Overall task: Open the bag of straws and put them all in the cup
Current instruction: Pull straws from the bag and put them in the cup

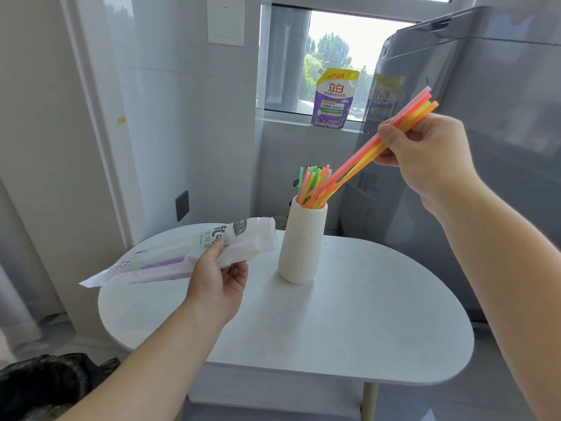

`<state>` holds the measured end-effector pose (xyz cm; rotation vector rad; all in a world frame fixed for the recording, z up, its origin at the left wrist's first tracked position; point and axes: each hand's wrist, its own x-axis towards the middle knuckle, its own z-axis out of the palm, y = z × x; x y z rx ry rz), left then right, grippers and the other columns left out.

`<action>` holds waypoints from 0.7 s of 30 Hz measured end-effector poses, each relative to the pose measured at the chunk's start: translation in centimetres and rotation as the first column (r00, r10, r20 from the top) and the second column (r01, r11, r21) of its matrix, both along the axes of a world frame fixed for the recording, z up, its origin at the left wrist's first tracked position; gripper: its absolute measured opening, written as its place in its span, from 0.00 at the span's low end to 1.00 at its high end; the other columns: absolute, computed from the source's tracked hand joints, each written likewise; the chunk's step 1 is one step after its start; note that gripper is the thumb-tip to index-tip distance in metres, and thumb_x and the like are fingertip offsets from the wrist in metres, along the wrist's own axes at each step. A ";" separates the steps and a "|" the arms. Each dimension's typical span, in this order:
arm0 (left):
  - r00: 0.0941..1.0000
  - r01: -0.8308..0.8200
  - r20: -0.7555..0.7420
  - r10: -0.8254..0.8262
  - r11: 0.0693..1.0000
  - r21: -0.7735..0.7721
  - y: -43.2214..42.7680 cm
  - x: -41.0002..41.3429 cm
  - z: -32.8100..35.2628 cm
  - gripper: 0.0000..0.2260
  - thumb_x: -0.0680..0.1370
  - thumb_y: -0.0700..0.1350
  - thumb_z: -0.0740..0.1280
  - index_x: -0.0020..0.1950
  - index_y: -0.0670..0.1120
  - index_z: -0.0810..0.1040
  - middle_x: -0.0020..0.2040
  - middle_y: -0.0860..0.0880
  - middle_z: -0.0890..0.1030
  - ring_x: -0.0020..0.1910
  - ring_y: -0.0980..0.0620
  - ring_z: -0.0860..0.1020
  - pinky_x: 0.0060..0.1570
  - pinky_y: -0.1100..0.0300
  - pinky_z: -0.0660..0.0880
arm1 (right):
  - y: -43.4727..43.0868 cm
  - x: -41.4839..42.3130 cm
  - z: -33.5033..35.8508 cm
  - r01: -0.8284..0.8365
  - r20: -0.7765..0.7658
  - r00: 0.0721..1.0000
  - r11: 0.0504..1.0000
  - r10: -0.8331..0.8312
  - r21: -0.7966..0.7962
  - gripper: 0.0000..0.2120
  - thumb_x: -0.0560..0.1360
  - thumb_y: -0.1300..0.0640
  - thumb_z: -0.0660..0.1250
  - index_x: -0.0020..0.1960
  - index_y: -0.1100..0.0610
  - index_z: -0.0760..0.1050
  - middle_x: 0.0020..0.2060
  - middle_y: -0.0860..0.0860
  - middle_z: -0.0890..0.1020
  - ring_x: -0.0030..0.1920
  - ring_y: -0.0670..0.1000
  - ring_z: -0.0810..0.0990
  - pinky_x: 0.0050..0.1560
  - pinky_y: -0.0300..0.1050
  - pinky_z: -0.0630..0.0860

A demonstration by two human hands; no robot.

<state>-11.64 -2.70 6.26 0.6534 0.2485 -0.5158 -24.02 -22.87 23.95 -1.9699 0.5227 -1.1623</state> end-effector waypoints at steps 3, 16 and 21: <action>1.000 0.003 0.002 -0.003 1.000 0.007 0.0 0.0 -0.1 0.04 0.79 0.44 0.71 0.51 0.46 0.79 0.42 0.49 0.82 0.38 0.54 0.79 0.30 0.67 0.79 | 0.1 0.7 -0.3 0.007 -0.032 0.999 1.000 -0.007 0.002 0.06 0.80 0.54 0.68 0.54 0.55 0.81 0.45 0.47 0.85 0.42 0.47 0.86 0.45 0.41 0.84; 1.000 0.007 -0.004 -0.007 1.000 0.008 0.0 0.2 -0.2 0.04 0.79 0.44 0.71 0.52 0.46 0.79 0.42 0.49 0.83 0.38 0.55 0.79 0.30 0.67 0.79 | -0.6 1.8 -0.5 0.096 0.029 0.995 0.994 -0.097 0.044 0.03 0.79 0.53 0.70 0.48 0.53 0.79 0.41 0.48 0.85 0.39 0.48 0.87 0.42 0.43 0.85; 1.000 0.017 -0.004 -0.017 1.000 0.018 -0.2 0.1 -0.3 0.04 0.79 0.44 0.71 0.52 0.46 0.79 0.42 0.49 0.83 0.38 0.55 0.79 0.30 0.67 0.79 | -0.1 2.6 -1.0 0.030 -0.051 0.998 0.999 -0.031 -0.012 0.05 0.79 0.53 0.70 0.52 0.53 0.81 0.43 0.48 0.85 0.40 0.48 0.87 0.44 0.44 0.85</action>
